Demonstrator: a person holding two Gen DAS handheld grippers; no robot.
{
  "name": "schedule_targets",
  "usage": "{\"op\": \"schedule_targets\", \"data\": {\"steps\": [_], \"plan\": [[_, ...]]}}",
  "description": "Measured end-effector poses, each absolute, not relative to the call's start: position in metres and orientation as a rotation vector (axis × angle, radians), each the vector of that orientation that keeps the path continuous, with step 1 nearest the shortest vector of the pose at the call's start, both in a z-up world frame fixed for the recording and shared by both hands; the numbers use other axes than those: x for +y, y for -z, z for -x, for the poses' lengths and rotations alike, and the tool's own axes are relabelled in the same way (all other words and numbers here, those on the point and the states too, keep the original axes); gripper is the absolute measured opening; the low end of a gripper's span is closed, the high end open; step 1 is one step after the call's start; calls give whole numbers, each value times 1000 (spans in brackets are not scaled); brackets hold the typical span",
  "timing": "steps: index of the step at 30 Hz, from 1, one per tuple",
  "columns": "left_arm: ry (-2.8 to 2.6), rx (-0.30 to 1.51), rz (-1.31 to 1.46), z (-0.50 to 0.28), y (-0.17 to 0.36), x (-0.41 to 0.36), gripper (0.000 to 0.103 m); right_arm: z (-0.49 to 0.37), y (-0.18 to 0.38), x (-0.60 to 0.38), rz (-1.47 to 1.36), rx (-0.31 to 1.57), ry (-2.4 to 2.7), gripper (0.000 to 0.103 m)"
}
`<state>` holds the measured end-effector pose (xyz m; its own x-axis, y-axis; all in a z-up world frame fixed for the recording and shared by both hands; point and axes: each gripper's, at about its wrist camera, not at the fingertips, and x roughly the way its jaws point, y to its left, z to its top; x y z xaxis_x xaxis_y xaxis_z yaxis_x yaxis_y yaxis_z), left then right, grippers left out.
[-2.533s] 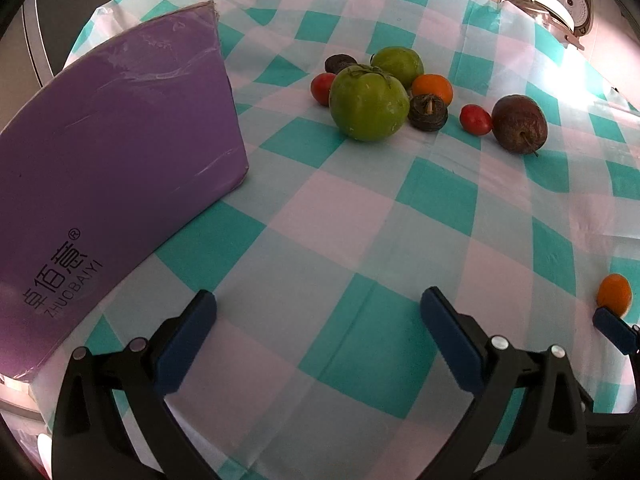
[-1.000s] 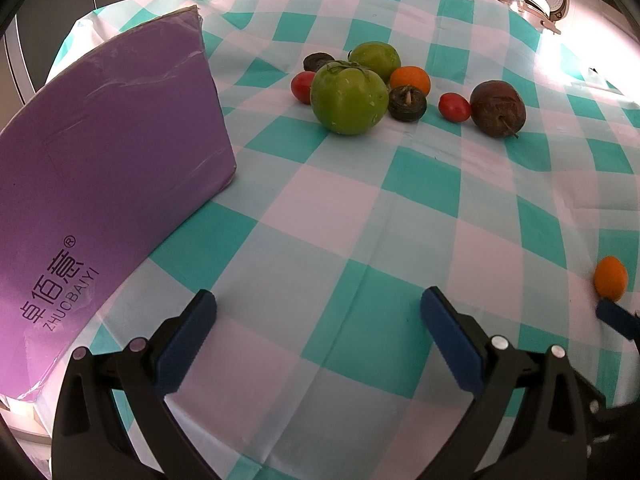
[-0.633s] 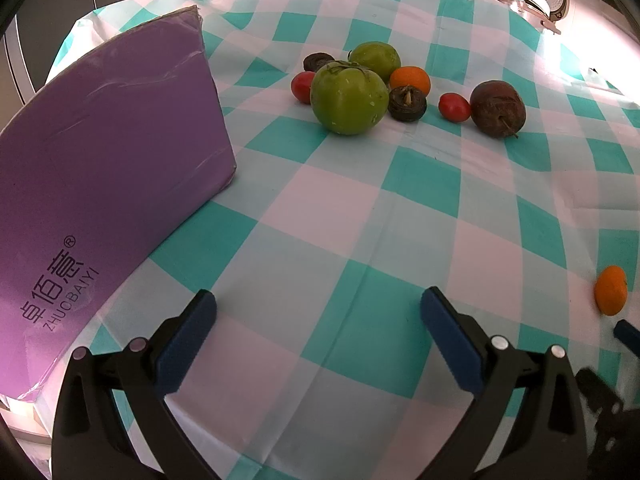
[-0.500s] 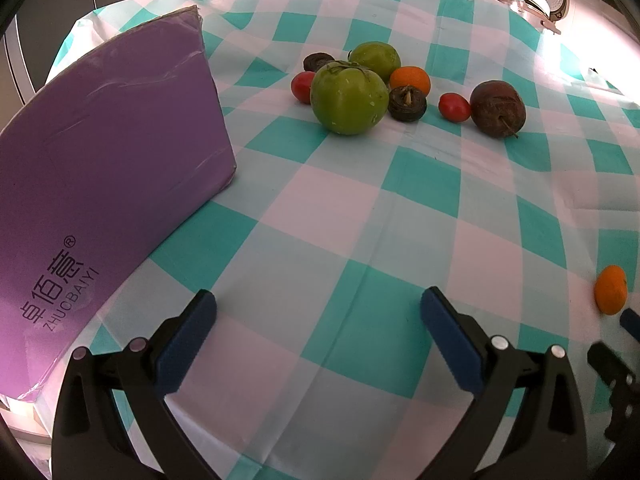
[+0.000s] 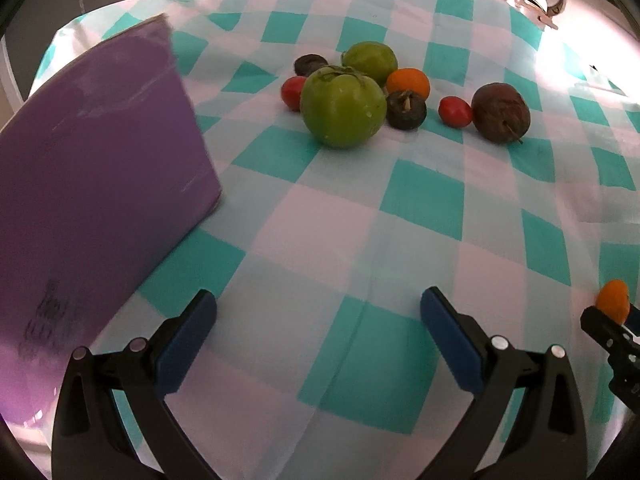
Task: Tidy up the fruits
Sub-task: 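Grasp the mandarin with the right tool while the left tool grasps the large green tomato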
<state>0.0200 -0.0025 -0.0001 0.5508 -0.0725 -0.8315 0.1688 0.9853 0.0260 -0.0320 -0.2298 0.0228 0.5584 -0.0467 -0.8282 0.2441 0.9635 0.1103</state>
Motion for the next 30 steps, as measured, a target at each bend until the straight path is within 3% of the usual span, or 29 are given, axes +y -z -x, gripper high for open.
{"op": "schedule_targets", "data": {"steps": [4,9,11,15,26,30], "plan": [[170,1009,-123,-45,-1,-9,102,23,-23,-223,-161,979,206,64],[177,1027,-128,-76,-1,-21,101,13,-26,-221,-158,995,199,47],[172,1021,-109,-90,-2,-24,97,10,-26,-220,-153,998,194,42],[184,1002,-92,-115,-5,-33,89,9,-26,-219,-164,997,210,42],[100,949,-67,-179,-7,-37,86,15,-25,-218,-189,968,243,42],[222,940,-102,-179,-3,-36,63,15,-24,-217,-186,964,247,42]]}}
